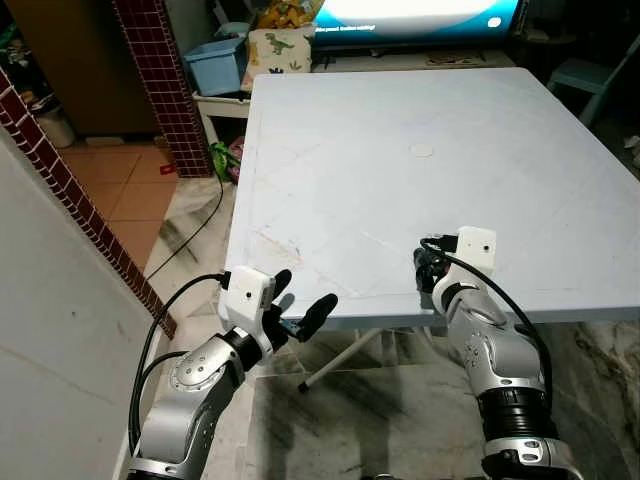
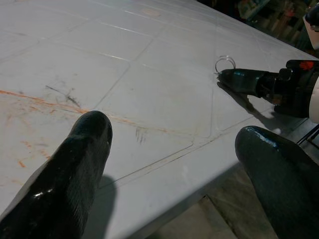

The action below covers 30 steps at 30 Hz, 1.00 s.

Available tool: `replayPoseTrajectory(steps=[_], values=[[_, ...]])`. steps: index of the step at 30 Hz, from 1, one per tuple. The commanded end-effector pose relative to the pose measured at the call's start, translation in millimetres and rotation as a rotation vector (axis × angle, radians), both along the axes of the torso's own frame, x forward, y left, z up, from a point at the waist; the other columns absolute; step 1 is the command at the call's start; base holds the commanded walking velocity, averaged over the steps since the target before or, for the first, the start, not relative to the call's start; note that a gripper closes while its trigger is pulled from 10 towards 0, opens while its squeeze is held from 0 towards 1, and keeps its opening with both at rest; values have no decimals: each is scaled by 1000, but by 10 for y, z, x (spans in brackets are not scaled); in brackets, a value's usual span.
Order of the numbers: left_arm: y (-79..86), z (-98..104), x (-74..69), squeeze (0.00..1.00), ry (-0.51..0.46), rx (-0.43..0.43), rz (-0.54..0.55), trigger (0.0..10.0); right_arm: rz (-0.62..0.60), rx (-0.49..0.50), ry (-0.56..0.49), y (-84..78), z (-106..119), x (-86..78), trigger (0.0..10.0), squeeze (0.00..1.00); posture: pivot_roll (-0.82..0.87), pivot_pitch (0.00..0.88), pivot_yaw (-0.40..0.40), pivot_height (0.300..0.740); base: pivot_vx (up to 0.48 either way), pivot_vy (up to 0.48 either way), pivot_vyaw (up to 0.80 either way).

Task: Hang keys on a hook

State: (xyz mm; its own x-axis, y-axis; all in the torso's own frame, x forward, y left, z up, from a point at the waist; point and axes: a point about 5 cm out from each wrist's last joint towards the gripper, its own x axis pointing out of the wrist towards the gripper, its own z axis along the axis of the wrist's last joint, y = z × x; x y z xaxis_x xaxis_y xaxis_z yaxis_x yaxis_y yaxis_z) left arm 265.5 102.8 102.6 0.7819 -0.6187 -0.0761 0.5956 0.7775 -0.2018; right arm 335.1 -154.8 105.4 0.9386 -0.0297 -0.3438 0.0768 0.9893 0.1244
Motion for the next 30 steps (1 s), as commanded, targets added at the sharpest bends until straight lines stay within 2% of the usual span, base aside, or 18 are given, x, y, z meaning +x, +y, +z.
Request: replayPoseTrajectory(steps=[1,26,30], values=[[-4,8,-11,0,0,5,-6,10000,80,35,147,197,-279,-117,0,0,-30,90,37,740,0,0,0],[-10,6,12,0,1,11,2,10000,51,38,155,175,-259,-120,0,0,-34,89,42,740,0,0,0],[-3,9,28,0,-3,17,14,10000,47,0,101,151,-186,-82,0,0,-35,90,42,740,0,0,0]])
